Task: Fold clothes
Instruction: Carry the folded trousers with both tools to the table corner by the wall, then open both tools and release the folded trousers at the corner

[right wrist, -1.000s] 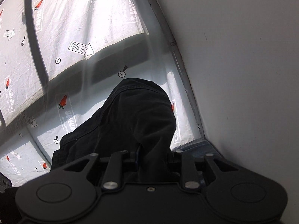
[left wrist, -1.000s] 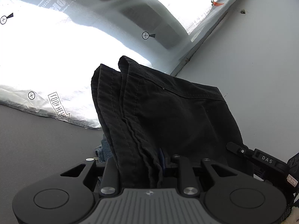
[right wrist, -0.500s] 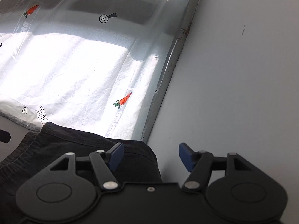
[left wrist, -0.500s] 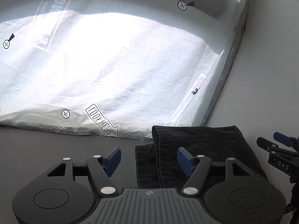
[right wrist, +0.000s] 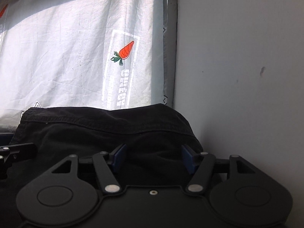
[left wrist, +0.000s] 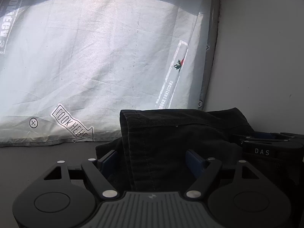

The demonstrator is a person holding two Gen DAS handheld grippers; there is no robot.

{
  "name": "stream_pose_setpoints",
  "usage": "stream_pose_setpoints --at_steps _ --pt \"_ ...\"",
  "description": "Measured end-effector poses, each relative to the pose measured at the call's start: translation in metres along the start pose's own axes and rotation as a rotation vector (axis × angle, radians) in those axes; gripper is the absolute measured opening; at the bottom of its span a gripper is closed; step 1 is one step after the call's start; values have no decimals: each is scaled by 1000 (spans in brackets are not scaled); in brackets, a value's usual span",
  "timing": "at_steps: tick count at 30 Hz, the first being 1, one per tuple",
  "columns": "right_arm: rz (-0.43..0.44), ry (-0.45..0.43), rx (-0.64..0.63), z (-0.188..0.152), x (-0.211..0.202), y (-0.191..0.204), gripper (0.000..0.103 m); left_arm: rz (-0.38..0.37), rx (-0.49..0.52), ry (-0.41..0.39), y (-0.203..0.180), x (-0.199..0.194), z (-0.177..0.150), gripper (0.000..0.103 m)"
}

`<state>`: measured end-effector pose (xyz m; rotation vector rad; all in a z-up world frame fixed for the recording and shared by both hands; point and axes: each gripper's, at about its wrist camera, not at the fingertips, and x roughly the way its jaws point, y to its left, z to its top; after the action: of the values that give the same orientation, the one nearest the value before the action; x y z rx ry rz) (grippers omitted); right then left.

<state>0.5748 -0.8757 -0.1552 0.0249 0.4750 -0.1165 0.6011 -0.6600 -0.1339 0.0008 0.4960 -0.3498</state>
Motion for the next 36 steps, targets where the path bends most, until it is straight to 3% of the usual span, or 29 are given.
stream_pose_setpoints --at_steps 2,5,9,11,14,20,23,27,29,32,36 --pt "-7 -3 -6 0 0 2 65 7 -6 18 5 -1 1 88" --pt "-65 -6 -48 5 -4 12 70 18 9 61 13 -19 7 88" --pt "-162 18 -96 24 -27 29 83 53 -12 -2 43 -83 12 88" --pt "-154 -3 -77 28 -52 37 97 67 -58 -26 64 -120 9 93" --pt "-118 -45 -4 31 -96 51 100 127 -120 -85 92 -187 3 103" --pt "-67 -84 66 16 -181 100 102 323 -99 -199 127 -310 -19 103" --pt "-12 -84 67 6 -219 130 103 378 -101 -214 140 -358 -32 103" --pt "39 -45 26 -8 -264 177 103 386 -247 -165 159 -410 -43 103" --pt "64 -63 -21 -13 -289 204 103 395 -307 -204 170 -439 -50 103" --pt "111 -80 -45 -19 -325 242 103 431 -269 -249 185 -473 -54 103" --pt "156 -82 -11 -27 -371 291 103 415 -217 -255 218 -512 -55 103"
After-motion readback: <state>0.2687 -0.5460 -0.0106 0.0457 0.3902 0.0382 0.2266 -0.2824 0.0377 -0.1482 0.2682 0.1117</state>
